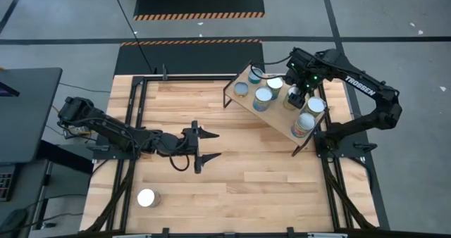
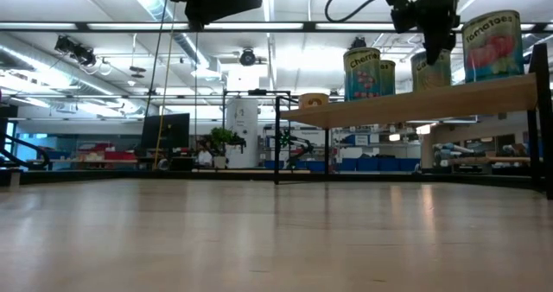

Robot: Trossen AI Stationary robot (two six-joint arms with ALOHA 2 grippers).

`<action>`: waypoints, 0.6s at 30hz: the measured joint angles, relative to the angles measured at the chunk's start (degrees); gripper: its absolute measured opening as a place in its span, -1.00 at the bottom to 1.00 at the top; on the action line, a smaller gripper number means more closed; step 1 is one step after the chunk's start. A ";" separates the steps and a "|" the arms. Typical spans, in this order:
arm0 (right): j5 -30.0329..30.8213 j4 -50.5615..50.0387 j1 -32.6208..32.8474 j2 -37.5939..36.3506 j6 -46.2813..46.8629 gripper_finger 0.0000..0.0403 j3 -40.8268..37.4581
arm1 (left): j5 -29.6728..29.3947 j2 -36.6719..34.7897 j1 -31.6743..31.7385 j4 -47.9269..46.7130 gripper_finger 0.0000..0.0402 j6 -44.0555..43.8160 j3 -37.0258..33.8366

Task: Pick and place cans onto a shelf
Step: Put the canned carrots on the shelf

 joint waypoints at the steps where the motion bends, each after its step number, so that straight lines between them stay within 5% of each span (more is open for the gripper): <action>1: 0.45 0.04 0.00 0.02 -0.18 0.74 0.00 | 0.00 0.00 0.00 0.00 0.62 0.00 0.00; 18: -0.61 0.87 0.26 0.00 3.08 0.90 0.00 | -0.02 -0.04 0.00 0.74 0.62 0.05 0.00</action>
